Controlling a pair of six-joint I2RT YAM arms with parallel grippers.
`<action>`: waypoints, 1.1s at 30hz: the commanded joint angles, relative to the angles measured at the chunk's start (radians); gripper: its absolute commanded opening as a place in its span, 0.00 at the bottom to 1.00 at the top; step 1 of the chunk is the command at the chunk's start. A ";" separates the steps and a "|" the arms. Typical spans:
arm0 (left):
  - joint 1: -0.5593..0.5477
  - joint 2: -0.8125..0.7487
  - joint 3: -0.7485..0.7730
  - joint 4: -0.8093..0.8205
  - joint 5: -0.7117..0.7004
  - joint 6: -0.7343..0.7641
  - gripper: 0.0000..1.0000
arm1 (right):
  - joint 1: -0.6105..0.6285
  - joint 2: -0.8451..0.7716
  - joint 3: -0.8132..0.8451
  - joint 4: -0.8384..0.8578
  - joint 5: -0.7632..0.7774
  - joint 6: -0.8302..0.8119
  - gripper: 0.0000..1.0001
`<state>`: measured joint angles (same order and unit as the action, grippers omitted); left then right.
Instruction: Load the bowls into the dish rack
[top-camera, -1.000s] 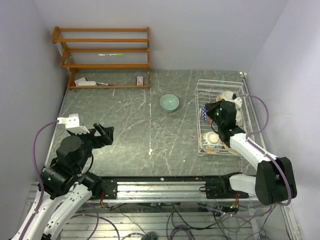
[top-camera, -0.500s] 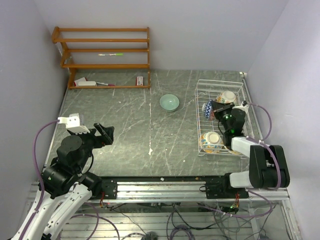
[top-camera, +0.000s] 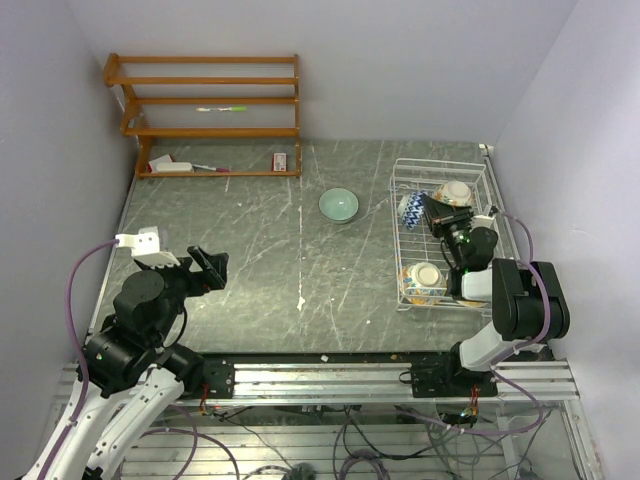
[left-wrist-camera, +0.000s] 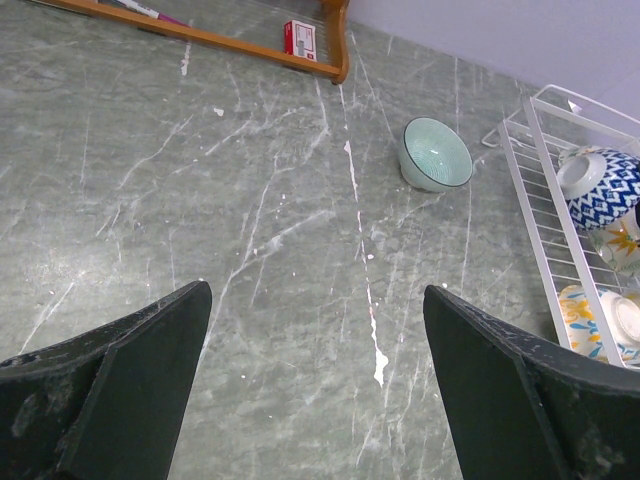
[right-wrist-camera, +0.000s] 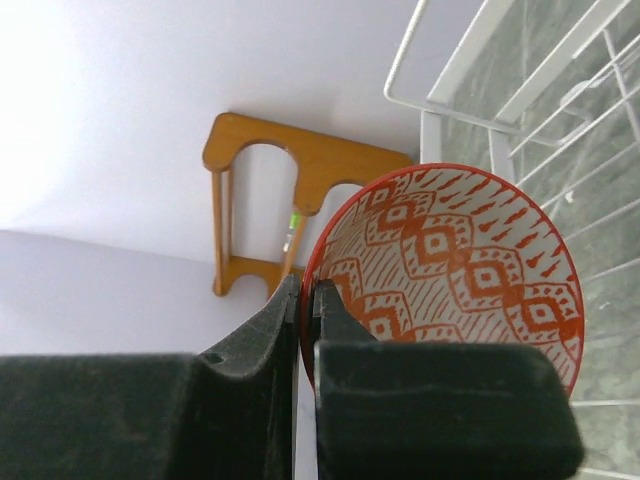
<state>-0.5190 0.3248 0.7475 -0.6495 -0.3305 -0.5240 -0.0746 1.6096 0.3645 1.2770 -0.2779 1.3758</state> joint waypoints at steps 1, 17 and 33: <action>-0.009 0.009 0.027 0.004 -0.010 0.001 0.98 | -0.035 0.161 -0.079 0.129 -0.072 0.105 0.00; -0.008 0.005 0.027 0.001 -0.017 -0.002 0.98 | -0.066 -0.105 0.047 -0.605 -0.024 -0.166 0.29; -0.009 -0.001 0.026 0.002 -0.012 -0.002 0.98 | -0.069 -0.311 0.207 -0.939 0.056 -0.398 0.40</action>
<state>-0.5209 0.3328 0.7475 -0.6498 -0.3363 -0.5243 -0.1410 1.3556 0.4789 0.4740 -0.2687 1.1137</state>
